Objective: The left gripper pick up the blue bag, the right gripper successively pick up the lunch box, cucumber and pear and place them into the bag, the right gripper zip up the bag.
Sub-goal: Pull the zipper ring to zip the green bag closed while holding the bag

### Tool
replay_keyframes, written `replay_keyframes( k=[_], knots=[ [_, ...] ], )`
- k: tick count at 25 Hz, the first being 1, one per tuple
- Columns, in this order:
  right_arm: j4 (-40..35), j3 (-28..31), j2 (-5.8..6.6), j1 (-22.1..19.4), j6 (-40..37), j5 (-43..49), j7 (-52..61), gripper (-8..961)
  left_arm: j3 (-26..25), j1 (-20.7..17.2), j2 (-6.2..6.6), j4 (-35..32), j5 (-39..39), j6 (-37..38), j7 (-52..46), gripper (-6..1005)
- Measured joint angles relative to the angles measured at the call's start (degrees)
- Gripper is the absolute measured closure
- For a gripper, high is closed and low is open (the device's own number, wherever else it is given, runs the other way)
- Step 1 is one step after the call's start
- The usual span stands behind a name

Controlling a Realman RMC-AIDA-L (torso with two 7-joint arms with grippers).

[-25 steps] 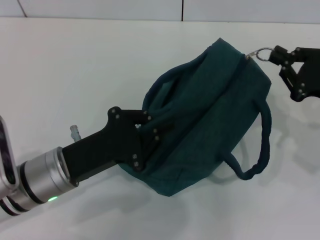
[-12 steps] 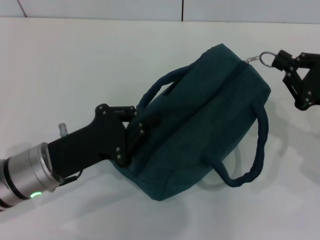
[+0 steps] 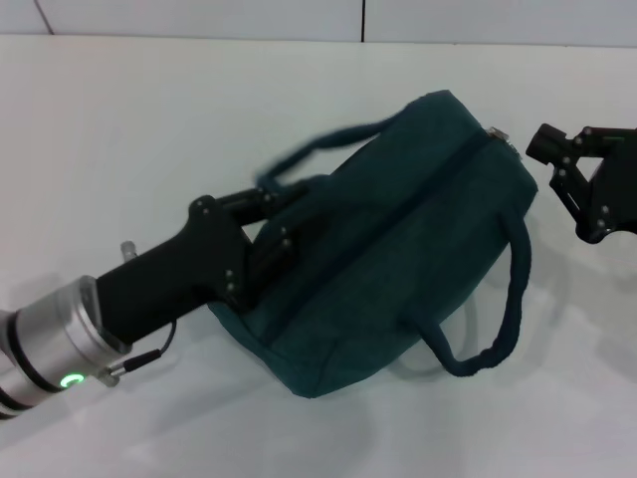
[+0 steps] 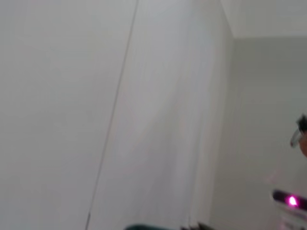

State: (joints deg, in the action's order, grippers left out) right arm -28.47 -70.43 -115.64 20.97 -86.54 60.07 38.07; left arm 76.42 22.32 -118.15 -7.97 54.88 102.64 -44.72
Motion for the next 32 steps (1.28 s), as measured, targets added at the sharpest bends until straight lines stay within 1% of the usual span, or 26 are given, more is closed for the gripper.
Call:
replay_keyframes(
  k=[1,4,5,7,10,12,15,17,19,20,23,25,28,32],
  knots=[
    [0.12,-0.01,0.03,-0.04,-0.20,0.05,-0.01,927,-0.08,-0.26,-0.05,-0.01,-1.05,0.41,-0.79,850],
    [0.19,-0.03,0.07,-0.19,-0.58,0.25,-0.02,926,-0.14,-0.70,-0.07,-0.02,-2.80,0.80,-2.07,722],
    [0.21,-0.04,0.08,-0.23,-0.75,0.30,-0.02,926,-0.14,-0.97,-0.02,-0.08,-4.45,0.90,-3.23,680],
    [0.25,-0.05,0.08,-0.29,-1.00,0.32,-0.02,926,-0.14,-1.04,0.17,-0.66,-5.26,1.01,-3.82,601],
    [0.26,-0.07,0.08,-0.31,-1.14,0.33,-0.03,925,-0.13,-1.19,0.53,-3.89,-5.57,1.07,-6.41,494],
    [0.27,-0.15,0.08,-0.32,-1.27,0.37,-0.02,925,-0.12,-1.07,1.06,-6.31,-5.50,0.71,-9.05,423],
    [0.27,-0.28,0.08,-0.31,-1.44,0.41,-0.02,925,-0.13,-0.40,2.16,-9.13,-5.34,-0.22,-11.98,360],
    [0.26,-0.31,0.08,-0.28,-1.64,0.41,-0.02,924,-0.57,0.27,3.00,-10.20,-5.30,-1.04,-13.93,318],
    [0.20,-0.32,0.08,-0.27,-1.78,0.41,-0.03,924,-1.17,1.06,3.55,-10.79,-4.64,-2.02,-15.78,276],
    [0.18,-0.32,0.07,-0.27,-1.80,0.41,-0.02,924,-1.46,1.63,3.86,-11.41,-3.95,-2.94,-17.18,255],
    [0.10,-0.32,0.07,-0.21,-1.82,0.41,-0.02,923,-1.50,2.75,4.45,-15.55,-0.16,-9.68,-24.22,192],
    [0.13,-0.32,0.07,-0.17,-1.82,0.41,-0.02,923,-1.53,3.88,4.58,-19.08,4.34,-15.66,-30.73,177],
    [0.23,-0.32,0.07,-0.18,-1.71,0.41,-0.02,923,-1.54,5.63,4.48,-22.62,9.06,-20.25,-37.51,154],
    [0.42,-0.32,0.04,-0.22,-1.39,0.40,-0.02,922,-1.53,8.45,4.14,-25.45,14.56,-24.80,-45.28,245]
  ],
)
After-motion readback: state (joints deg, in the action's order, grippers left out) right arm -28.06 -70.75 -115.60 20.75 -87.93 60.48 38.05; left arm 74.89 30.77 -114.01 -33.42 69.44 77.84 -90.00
